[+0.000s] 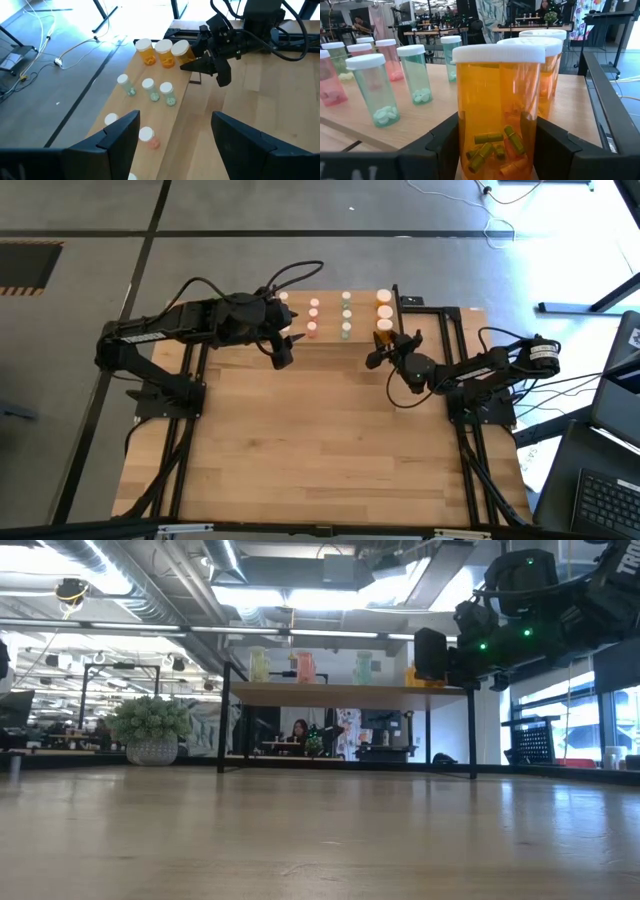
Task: Pick and place medicine bottles onto shelf by color
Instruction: Put the orange pill bottle on the shelf aligned with the other orange pill bottles
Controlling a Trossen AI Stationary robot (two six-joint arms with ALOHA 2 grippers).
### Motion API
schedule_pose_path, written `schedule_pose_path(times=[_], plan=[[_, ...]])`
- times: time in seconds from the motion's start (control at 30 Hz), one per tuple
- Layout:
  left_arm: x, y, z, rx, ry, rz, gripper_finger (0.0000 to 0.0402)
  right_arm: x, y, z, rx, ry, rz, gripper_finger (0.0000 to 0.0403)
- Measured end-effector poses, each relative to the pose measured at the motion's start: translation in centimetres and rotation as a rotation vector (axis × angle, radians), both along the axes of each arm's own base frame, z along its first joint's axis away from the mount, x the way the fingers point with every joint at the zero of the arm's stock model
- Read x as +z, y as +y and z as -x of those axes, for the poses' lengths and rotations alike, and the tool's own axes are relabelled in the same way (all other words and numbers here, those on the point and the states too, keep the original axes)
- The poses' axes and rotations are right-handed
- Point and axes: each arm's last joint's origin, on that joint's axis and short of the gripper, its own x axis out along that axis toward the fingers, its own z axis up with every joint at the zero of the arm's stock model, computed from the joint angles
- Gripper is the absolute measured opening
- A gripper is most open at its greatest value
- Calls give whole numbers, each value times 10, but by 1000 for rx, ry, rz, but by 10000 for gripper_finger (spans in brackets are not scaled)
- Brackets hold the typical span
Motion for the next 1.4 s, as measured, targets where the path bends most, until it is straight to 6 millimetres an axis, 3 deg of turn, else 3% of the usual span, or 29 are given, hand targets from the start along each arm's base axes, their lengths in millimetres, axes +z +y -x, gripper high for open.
schedule_pose_path(times=[0.6,1.0,1.4], plan=[[-2,0,1,-6,21,4,241,0,0,0,3,-15,-7,186],[-2,-1,1,-40,24,22,241,1,0,0,6,-50,-25,231],[-2,-2,0,-67,23,37,241,0,0,0,7,22,11,231]])
